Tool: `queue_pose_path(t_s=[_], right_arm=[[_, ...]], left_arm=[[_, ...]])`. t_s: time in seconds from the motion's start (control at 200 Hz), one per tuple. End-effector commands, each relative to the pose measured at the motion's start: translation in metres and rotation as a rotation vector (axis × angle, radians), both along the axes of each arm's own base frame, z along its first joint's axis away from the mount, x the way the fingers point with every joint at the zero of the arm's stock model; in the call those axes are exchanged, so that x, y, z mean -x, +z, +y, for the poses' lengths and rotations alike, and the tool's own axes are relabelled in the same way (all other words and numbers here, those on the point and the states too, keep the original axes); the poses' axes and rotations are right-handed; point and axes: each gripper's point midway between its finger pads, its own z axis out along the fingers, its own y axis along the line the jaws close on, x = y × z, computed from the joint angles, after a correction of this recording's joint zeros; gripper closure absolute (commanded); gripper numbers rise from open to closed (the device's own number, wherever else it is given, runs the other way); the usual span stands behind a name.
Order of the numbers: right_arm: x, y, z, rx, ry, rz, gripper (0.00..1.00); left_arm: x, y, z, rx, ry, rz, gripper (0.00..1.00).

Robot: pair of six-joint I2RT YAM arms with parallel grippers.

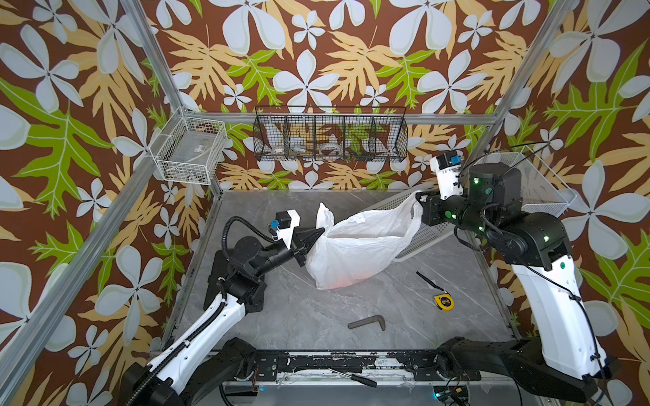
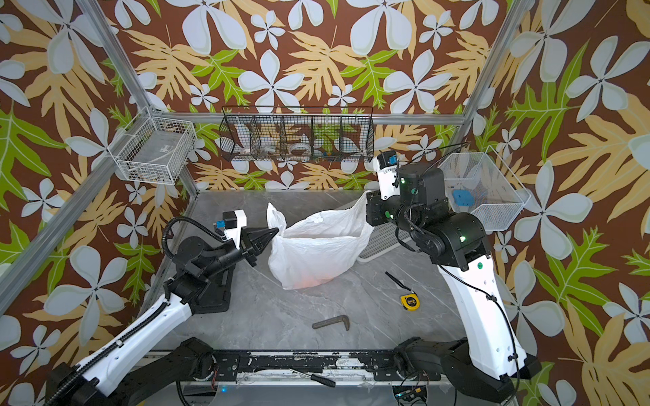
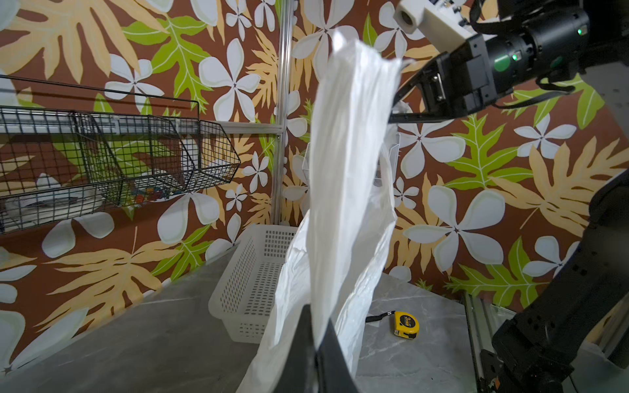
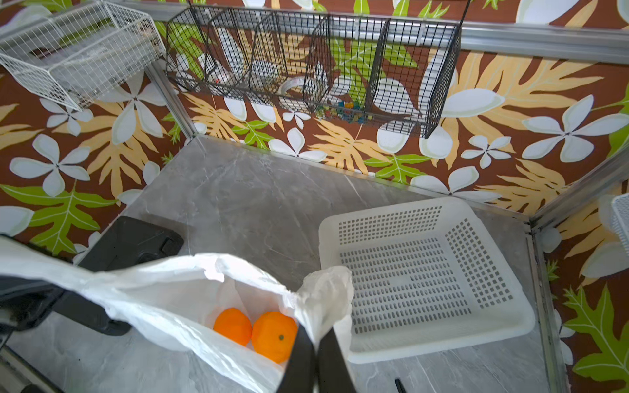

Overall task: Place the oranges into plastic bags & tie knots
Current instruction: Adjust the plastic bag at the center of the board.

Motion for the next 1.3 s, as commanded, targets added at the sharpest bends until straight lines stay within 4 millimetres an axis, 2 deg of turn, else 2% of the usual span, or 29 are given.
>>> queue_pose_path(t_s=[0.0, 0.13, 0.185, 0.28, 0.34, 0.415, 0.49, 0.536, 0.636, 0.681, 0.776, 0.901, 0.966, 1.101, 1.141, 1.176, 1.291], right_arm=[[0.014, -0.002, -0.015, 0.035, -0.045, 0.048, 1.0], [0.039, 0.02, -0.013, -0.091, -0.041, 0.053, 1.0], [0.048, 0.02, -0.008, -0.13, -0.011, 0.097, 1.0], [0.064, 0.007, 0.008, -0.166, 0.06, 0.206, 1.0], [0.07, -0.003, 0.021, -0.171, 0.101, 0.239, 1.0], [0.069, -0.02, 0.029, -0.151, 0.113, 0.286, 0.98], [0.059, -0.037, 0.041, -0.135, 0.132, 0.315, 0.95], [0.052, -0.043, 0.054, -0.133, 0.178, 0.312, 0.88], [0.032, -0.037, 0.07, -0.122, 0.241, 0.213, 0.51], [0.024, -0.03, 0.074, -0.111, 0.26, 0.138, 0.41], [0.013, -0.006, 0.071, -0.117, 0.259, -0.07, 0.3], [0.022, 0.026, 0.058, -0.135, 0.265, -0.339, 0.27], [0.028, 0.032, 0.05, -0.115, 0.256, -0.406, 0.27], [0.034, 0.029, 0.042, -0.051, 0.258, -0.52, 0.24], [0.032, 0.023, 0.041, -0.038, 0.247, -0.536, 0.25], [0.029, 0.017, 0.039, -0.019, 0.233, -0.552, 0.31], [0.018, -0.003, 0.038, 0.066, 0.214, -0.584, 0.25]], left_arm=[[0.012, 0.029, -0.002, 0.062, -0.125, -0.055, 1.0], [0.015, 0.046, -0.004, 0.061, -0.173, -0.093, 1.0], [0.013, 0.051, -0.002, 0.058, -0.167, -0.091, 1.0], [0.005, 0.054, 0.003, 0.054, -0.144, -0.052, 1.0], [-0.004, 0.047, 0.009, 0.042, -0.109, -0.011, 1.0], [-0.017, 0.03, 0.017, 0.026, -0.068, 0.042, 1.0], [-0.028, 0.013, 0.023, 0.017, -0.043, 0.086, 1.0], [-0.032, 0.004, 0.025, 0.01, -0.033, 0.094, 1.0], [-0.044, -0.007, 0.035, 0.025, -0.017, 0.117, 1.0], [-0.049, -0.008, 0.042, 0.04, -0.001, 0.117, 1.0], [-0.06, -0.011, 0.054, 0.039, 0.039, 0.115, 1.0], [-0.069, -0.016, 0.059, 0.018, 0.063, 0.116, 1.0], [-0.072, -0.017, 0.059, 0.011, 0.067, 0.113, 1.0], [-0.077, -0.02, 0.063, 0.001, 0.078, 0.113, 1.0], [-0.079, -0.02, 0.064, 0.001, 0.079, 0.117, 1.0], [-0.079, -0.021, 0.064, 0.0, 0.077, 0.12, 1.0], [-0.081, -0.023, 0.064, -0.001, 0.077, 0.128, 1.0]])
